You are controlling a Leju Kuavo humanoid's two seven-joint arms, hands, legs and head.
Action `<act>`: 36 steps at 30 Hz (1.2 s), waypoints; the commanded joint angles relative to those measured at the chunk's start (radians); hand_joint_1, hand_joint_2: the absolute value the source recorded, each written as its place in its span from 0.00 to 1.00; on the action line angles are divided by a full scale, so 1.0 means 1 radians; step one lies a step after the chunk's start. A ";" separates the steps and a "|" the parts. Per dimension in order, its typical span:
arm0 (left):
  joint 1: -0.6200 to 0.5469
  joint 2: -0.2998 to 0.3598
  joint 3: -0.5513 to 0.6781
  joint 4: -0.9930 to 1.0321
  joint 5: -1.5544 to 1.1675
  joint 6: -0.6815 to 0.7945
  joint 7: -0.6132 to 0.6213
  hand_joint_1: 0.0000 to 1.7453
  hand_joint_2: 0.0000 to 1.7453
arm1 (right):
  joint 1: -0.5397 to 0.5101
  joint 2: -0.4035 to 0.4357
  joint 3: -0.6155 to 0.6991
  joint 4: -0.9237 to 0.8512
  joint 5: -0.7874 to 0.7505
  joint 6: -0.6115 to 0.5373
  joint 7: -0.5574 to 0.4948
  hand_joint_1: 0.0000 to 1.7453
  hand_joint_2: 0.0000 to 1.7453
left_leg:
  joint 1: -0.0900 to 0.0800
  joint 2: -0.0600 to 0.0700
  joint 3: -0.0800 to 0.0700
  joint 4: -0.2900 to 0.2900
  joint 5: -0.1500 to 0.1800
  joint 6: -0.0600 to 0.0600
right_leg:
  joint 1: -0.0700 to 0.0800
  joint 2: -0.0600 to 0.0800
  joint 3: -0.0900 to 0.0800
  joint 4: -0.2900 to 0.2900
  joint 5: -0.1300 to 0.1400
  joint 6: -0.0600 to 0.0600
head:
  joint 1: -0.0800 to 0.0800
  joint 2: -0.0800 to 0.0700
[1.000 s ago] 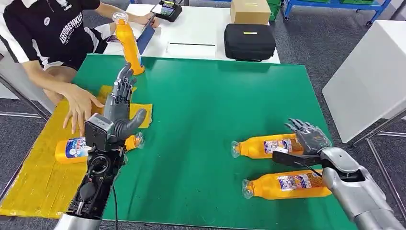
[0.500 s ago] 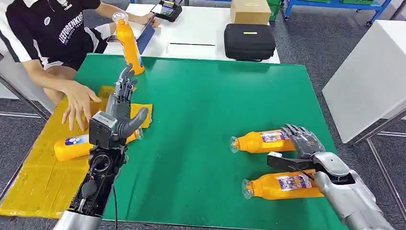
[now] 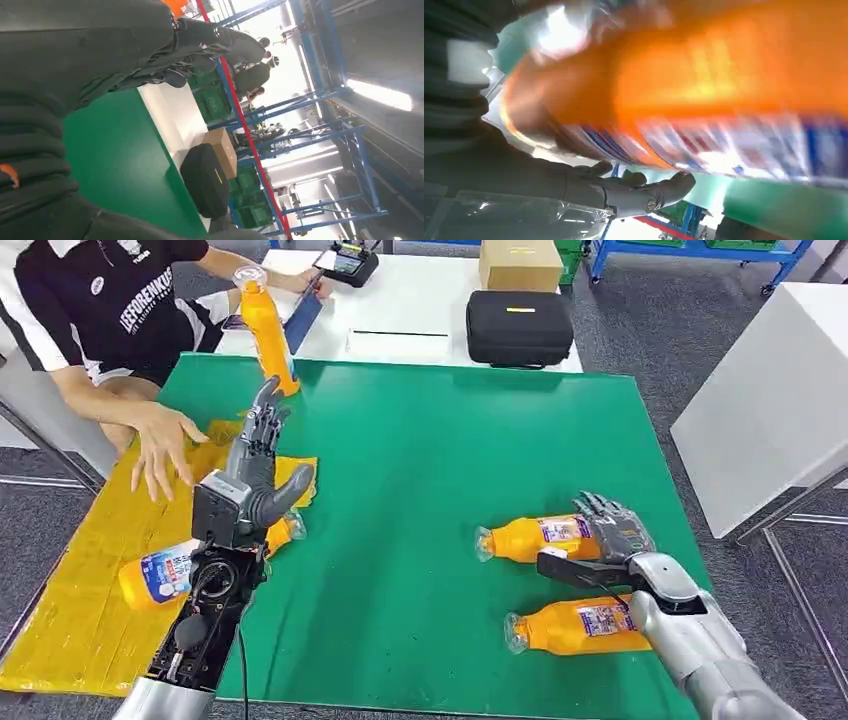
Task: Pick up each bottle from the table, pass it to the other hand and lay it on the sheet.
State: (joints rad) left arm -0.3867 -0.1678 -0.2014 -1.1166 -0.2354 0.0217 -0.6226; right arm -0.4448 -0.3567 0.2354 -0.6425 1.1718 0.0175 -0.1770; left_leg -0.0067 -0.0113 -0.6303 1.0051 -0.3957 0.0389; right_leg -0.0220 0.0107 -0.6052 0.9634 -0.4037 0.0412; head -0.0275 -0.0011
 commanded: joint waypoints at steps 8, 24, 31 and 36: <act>-0.024 0.012 -0.005 0.040 -0.006 -0.006 0.022 0.00 1.00 | -0.061 0.079 0.047 0.211 0.033 0.012 0.010 0.90 1.00 | 0.002 0.003 0.008 -0.001 -0.001 -0.002 | 0.002 0.001 0.007 -0.002 0.000 -0.002 | 0.000 0.000; 0.005 0.013 0.006 0.008 -0.011 -0.006 0.029 0.00 1.00 | -0.062 0.138 -0.075 0.162 -0.042 -0.232 -0.086 1.00 1.00 | 0.001 0.002 0.010 -0.001 0.000 -0.001 | 0.002 0.001 0.010 -0.002 0.000 -0.002 | 0.000 0.000; 0.079 0.027 -0.002 -0.109 0.126 -0.186 0.048 0.00 1.00 | -0.063 0.295 -0.324 -0.009 -0.272 -0.418 -0.178 1.00 1.00 | 0.001 0.007 0.002 -0.001 0.000 0.000 | 0.001 0.006 0.002 0.000 0.002 -0.001 | 0.000 0.000; 0.071 0.031 -0.057 -0.153 0.097 -0.167 0.113 0.00 1.00 | 0.019 0.390 -0.432 -0.156 -0.518 -0.453 -0.331 1.00 1.00 | 0.002 0.003 0.003 0.000 0.000 -0.001 | 0.003 0.002 0.004 0.000 0.000 -0.002 | 0.000 0.000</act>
State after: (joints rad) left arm -0.3084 -0.1678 -0.2045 -1.2078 -0.1190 -0.1556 -0.5676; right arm -0.4739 -0.1414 0.0220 -0.6253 0.8410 -0.4139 -0.3911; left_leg -0.0054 -0.0115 -0.6303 1.0048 -0.3937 0.0400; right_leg -0.0207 0.0109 -0.6040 0.9637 -0.4027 0.0417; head -0.0271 -0.0011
